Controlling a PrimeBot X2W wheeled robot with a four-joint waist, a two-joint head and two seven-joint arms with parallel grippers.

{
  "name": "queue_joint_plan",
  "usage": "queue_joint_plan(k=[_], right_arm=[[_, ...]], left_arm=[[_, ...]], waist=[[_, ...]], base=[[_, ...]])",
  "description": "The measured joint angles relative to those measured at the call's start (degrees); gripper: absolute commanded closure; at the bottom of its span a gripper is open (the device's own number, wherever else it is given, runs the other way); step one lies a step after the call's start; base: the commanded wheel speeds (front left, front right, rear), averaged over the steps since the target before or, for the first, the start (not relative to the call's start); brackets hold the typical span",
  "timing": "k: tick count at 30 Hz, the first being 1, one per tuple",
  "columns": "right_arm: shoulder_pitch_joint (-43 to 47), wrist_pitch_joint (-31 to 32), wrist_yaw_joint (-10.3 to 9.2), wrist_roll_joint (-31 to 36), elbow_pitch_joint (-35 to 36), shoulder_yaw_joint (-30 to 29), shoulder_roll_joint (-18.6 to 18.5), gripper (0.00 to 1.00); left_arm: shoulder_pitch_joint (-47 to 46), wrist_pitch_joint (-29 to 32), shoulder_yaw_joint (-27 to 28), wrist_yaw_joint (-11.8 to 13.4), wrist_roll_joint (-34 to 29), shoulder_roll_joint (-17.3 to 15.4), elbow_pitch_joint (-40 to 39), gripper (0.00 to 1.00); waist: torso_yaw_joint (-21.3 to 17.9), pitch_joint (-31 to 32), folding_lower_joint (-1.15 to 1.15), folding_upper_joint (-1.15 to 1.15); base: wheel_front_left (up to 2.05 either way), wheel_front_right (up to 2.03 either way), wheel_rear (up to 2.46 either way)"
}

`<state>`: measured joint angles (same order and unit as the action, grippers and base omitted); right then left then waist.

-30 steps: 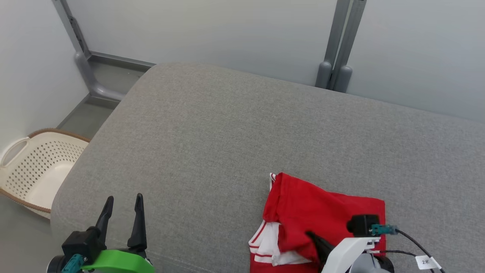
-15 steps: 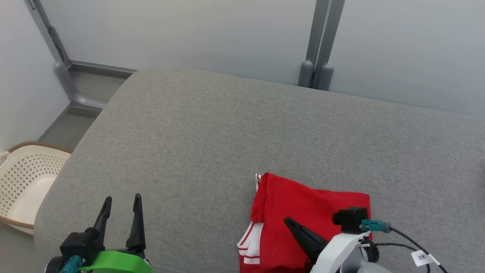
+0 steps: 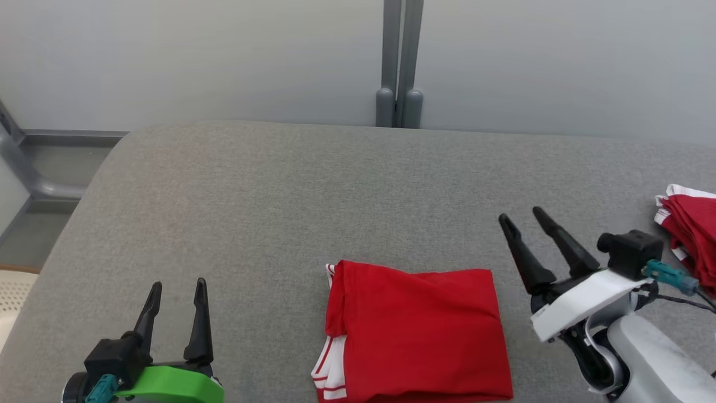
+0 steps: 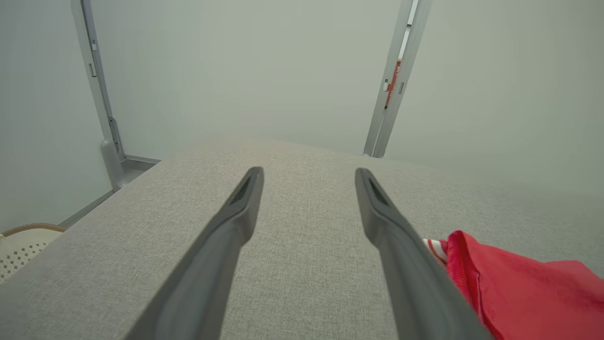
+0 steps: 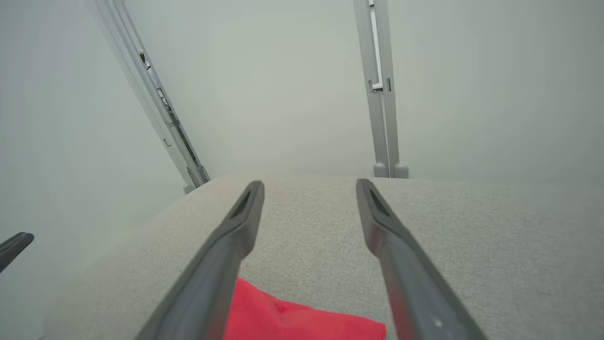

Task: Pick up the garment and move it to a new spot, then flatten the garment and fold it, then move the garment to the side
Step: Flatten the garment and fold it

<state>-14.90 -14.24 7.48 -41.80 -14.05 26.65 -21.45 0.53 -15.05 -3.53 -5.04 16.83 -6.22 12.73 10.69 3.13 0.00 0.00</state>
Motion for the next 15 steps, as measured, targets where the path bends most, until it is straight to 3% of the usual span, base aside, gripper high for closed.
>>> queue_joint_plan(k=[5, 15], right_arm=[[1.60, -0.52, 0.00, 5.60, 1.33, -7.04, 0.22, 0.00], [8.82, -0.74, 0.00, 14.75, 3.90, -18.27, 4.61, 0.00]], left_arm=[[-0.03, 0.00, 0.49, 0.08, -0.10, 0.01, -0.92, 0.00], [0.04, 0.00, 1.27, 0.18, -0.86, 0.20, -2.41, 0.00]], waist=[[-3.00, -0.12, 0.00, 0.00], [-8.26, -0.67, 0.00, 0.00]], base=[[0.00, 0.00, 0.00], [0.00, 0.00, 0.00]])
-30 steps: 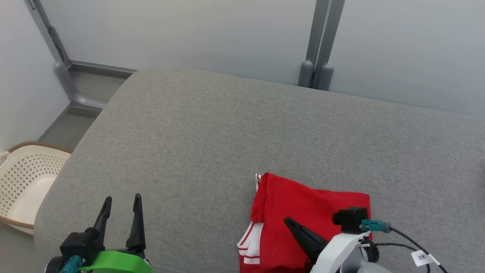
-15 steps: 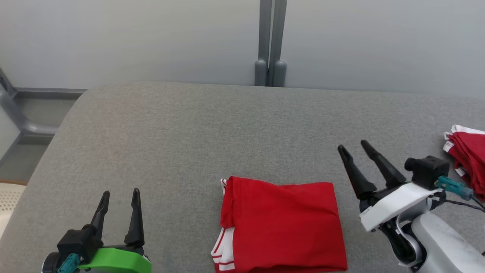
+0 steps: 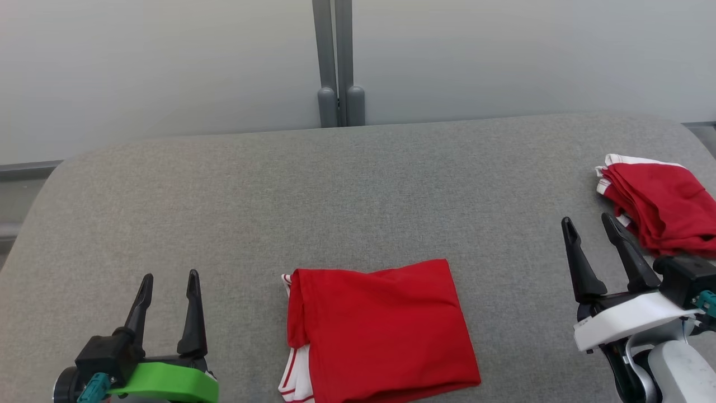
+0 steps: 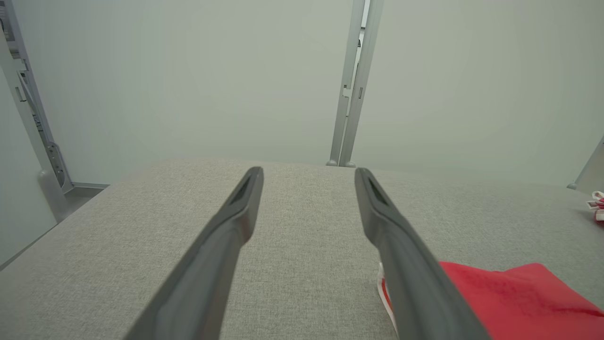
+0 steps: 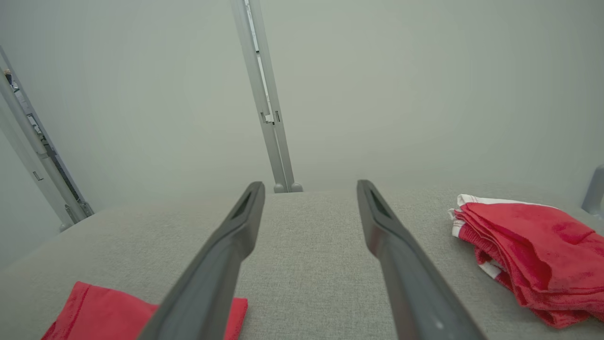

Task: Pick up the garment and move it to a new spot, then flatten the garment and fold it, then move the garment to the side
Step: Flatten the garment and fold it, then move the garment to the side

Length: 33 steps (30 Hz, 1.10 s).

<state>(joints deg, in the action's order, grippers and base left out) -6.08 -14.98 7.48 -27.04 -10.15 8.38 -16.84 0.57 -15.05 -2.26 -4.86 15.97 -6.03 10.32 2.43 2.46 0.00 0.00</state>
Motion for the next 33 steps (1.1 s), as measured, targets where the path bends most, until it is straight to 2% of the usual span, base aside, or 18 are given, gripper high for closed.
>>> queue_joint_plan(k=[7, 26, 31, 33], right_arm=[[2.14, 0.00, 0.00, 2.96, 0.54, -2.18, 1.92, 0.00], [2.25, 0.03, 0.00, 2.94, -1.63, -0.32, 1.81, 0.00], [0.78, 4.27, 0.00, 1.00, -3.32, 2.01, 1.70, 0.00], [-0.60, 8.04, 0.00, -0.07, -5.13, 2.59, 1.77, 0.00]], left_arm=[[0.01, 0.00, 0.37, 0.00, -0.63, 0.10, -0.38, 0.00], [0.01, 0.00, 0.68, -0.29, -1.23, 0.80, 0.20, 0.00], [-0.04, 0.00, 0.54, -0.44, -1.43, 0.85, 0.27, 0.00], [-0.04, 0.00, 0.40, -0.45, -1.47, 0.87, 0.35, 0.00]], waist=[[-1.54, -0.56, 0.00, 0.00], [0.31, -0.91, 0.00, 0.00], [1.75, -0.86, 0.00, 0.00], [2.61, -0.87, 0.00, 0.00]], base=[[0.00, 0.00, 0.00], [0.00, 0.00, 0.00], [0.00, 0.00, 0.00], [0.00, 0.00, 0.00]])
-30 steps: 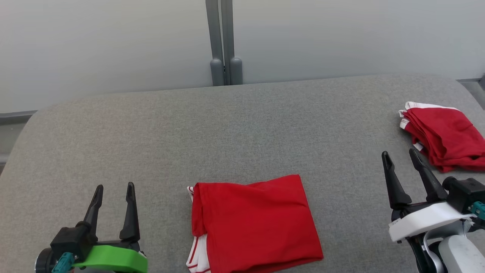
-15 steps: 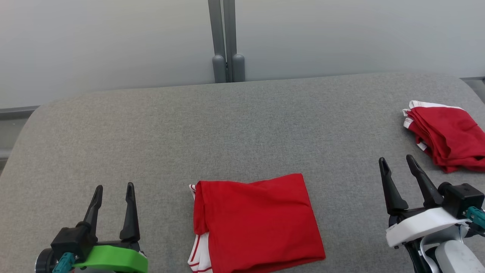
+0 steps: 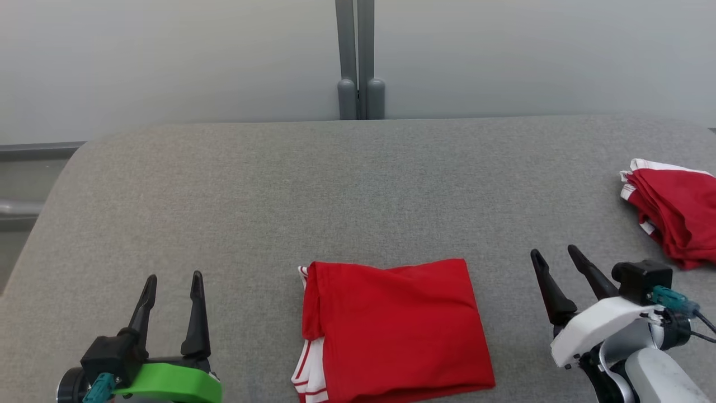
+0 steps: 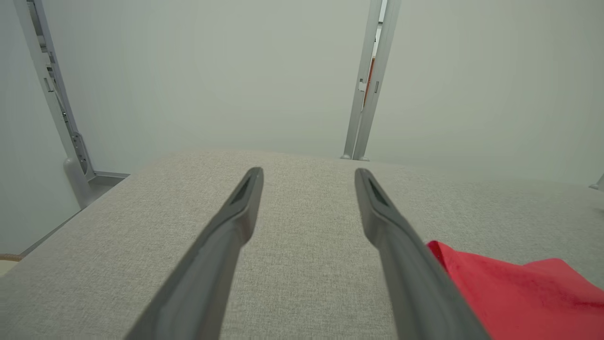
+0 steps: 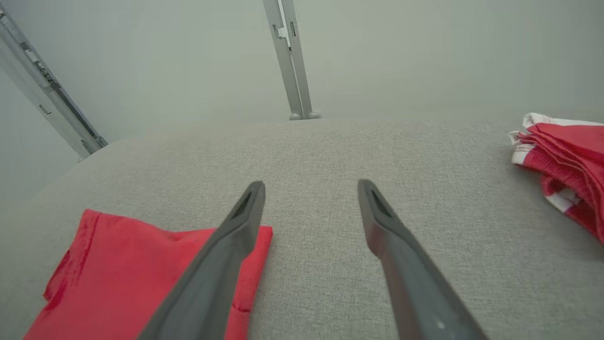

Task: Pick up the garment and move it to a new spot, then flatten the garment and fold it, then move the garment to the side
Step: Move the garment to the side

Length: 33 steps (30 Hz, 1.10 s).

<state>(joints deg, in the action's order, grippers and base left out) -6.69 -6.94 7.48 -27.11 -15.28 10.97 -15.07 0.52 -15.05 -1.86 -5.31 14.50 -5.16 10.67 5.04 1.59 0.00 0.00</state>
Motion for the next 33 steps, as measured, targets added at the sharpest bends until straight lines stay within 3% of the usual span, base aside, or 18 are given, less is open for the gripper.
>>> queue_joint_plan(k=[11, 23, 27, 28, 29, 31, 33], right_arm=[[-6.67, 20.46, -0.01, -5.93, -9.18, 1.62, 1.18, 0.00], [-8.50, 31.70, 0.00, -9.20, -16.70, -0.57, 2.97, 0.00], [-8.48, 32.32, 0.00, -10.12, -16.68, -0.73, 3.14, 0.00], [-8.45, 32.27, 0.00, -10.16, -16.50, -0.68, 3.21, 0.22], [-8.37, 31.85, 0.00, -10.48, -16.19, -0.55, 3.36, 0.51], [-8.21, 30.40, 0.00, -10.78, -15.75, -0.42, 3.58, 1.00], [-8.20, 28.83, 0.00, -11.09, -15.39, -0.04, 3.70, 1.00]], left_arm=[[-0.11, 0.00, -0.63, -0.05, 0.00, 0.37, 0.49, 0.00], [-1.24, 0.00, -0.90, -0.21, 0.01, 0.79, 0.85, 0.00], [-1.36, 0.00, -0.82, -0.22, 0.00, 0.91, 0.94, 0.00], [-1.43, 0.00, -0.82, -0.23, -0.01, 0.93, 1.01, 0.00], [-1.50, 0.00, -0.82, -0.24, -0.02, 0.94, 1.09, 0.00], [-1.53, 0.00, -0.78, -0.27, -0.22, 0.94, 1.19, 0.00], [-1.61, 0.00, -0.78, -0.32, -0.45, 0.91, 1.21, 0.00]], waist=[[5.64, -0.72, 0.00, 0.00], [10.96, -3.31, 0.00, 0.00], [11.56, -3.87, 0.00, 0.00], [11.59, -3.91, 0.00, 0.00], [11.55, -3.92, 0.00, 0.00], [11.38, -3.88, 0.00, 0.00], [11.05, -3.79, 0.00, 0.00]], base=[[0.00, 0.00, 0.00], [0.00, 0.00, 0.00], [0.00, 0.00, 0.00], [0.00, 0.00, 0.00], [0.00, 0.00, 0.00], [0.00, 0.00, 0.00], [0.00, 0.00, 0.00]])
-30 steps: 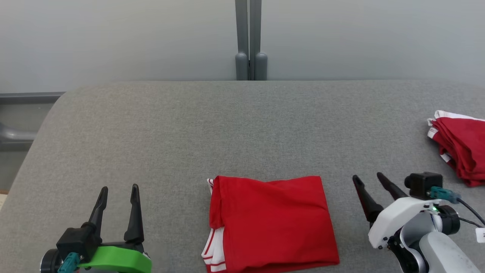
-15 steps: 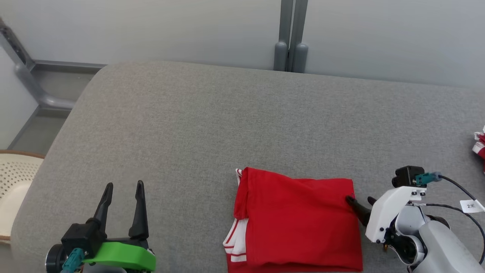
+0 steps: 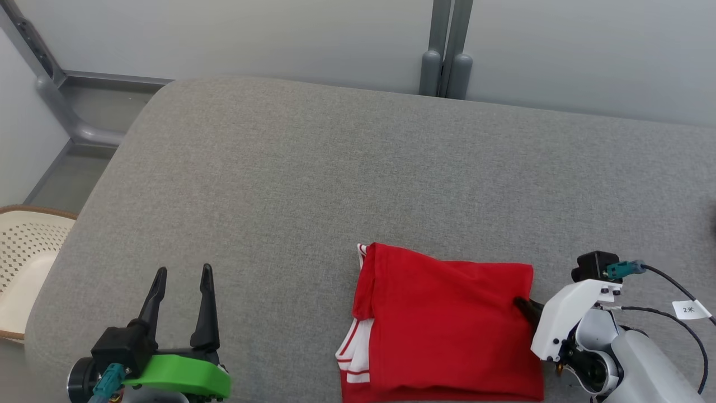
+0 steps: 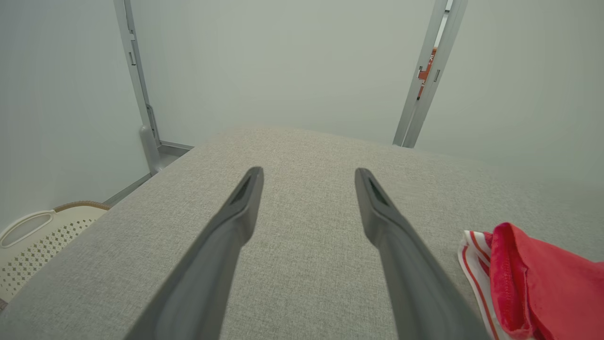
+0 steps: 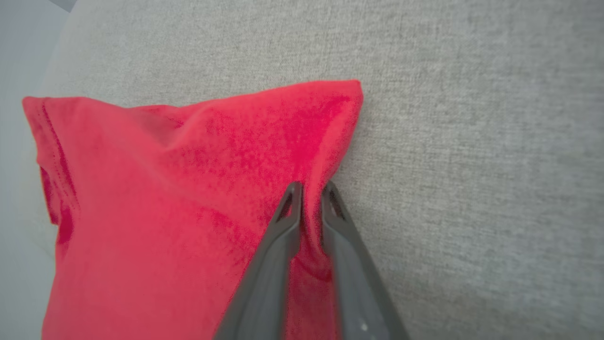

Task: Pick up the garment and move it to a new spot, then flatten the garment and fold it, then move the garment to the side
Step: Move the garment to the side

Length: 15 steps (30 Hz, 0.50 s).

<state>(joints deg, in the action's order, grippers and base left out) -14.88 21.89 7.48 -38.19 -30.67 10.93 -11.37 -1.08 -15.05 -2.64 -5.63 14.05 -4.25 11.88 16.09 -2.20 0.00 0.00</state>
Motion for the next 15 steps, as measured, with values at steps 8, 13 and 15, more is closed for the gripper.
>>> queue_joint_plan(k=[8, 13, 15], right_arm=[[-0.93, -6.25, 0.01, -0.88, 2.03, 0.64, -1.69, 1.00], [-2.42, -7.72, 0.01, -1.02, 3.32, 2.13, -4.65, 1.00], [-3.21, -7.75, 0.00, -1.07, 3.52, 2.65, -6.01, 1.00]], left_arm=[[-0.40, 0.00, -1.86, -0.49, -0.51, -0.03, 0.24, 0.00], [-0.93, 0.00, -3.81, -0.90, -0.54, 0.10, 0.64, 0.00], [-1.37, 0.00, -4.99, -0.96, -0.74, 0.15, 0.92, 0.00]], waist=[[-2.31, 0.82, 0.00, 0.00], [-5.24, 1.30, 0.00, 0.00], [-6.64, 1.46, 0.00, 0.00]], base=[[0.00, 0.00, 0.00], [0.00, 0.00, 0.00], [0.00, 0.00, 0.00]])
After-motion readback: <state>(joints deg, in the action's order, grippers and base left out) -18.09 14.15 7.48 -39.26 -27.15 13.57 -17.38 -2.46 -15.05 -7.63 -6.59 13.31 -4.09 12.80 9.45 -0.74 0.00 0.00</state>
